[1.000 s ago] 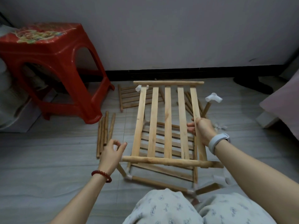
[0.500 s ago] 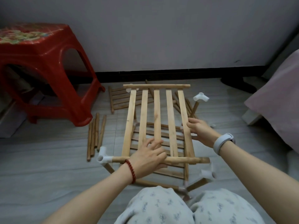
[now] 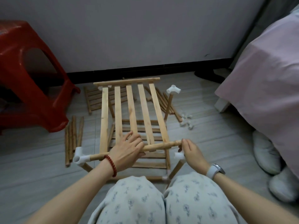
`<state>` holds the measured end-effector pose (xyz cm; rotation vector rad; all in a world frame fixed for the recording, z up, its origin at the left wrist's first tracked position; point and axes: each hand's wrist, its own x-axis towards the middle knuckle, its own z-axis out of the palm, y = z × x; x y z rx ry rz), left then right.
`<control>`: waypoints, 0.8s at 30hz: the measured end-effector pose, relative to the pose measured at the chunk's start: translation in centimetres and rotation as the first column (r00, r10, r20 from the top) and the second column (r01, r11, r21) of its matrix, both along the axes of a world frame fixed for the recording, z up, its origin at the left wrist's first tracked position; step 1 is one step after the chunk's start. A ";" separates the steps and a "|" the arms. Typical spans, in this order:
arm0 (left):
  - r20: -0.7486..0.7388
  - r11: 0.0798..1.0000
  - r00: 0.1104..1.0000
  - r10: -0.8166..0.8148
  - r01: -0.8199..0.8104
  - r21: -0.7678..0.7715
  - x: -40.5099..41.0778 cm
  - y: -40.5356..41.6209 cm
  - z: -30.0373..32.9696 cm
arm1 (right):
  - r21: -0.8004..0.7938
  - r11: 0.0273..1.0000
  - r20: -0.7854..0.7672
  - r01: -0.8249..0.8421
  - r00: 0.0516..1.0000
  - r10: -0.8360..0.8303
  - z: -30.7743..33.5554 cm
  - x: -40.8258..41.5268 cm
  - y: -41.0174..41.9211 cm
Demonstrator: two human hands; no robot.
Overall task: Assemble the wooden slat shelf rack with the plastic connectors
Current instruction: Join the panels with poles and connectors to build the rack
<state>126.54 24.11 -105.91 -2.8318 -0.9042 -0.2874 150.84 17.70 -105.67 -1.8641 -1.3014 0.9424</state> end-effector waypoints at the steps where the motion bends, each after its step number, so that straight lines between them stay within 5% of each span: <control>1: 0.005 1.000 1.000 0.010 -0.010 -0.013 0.0 0.1 0.1 | 0.004 1.000 -0.013 0.004 1.000 -0.004 0.0 0.0 0.5; 14: 0.047 0.998 0.998 -0.031 0.033 -0.046 -1.6 1.5 -0.3 | 0.006 1.000 -0.254 0.029 0.967 -0.026 -0.4 2.3 4.2; 24: 0.000 0.997 0.997 -0.073 0.073 -0.015 -1.6 0.8 -0.9 | -0.058 0.998 -0.215 -0.034 0.976 0.021 0.5 1.5 3.9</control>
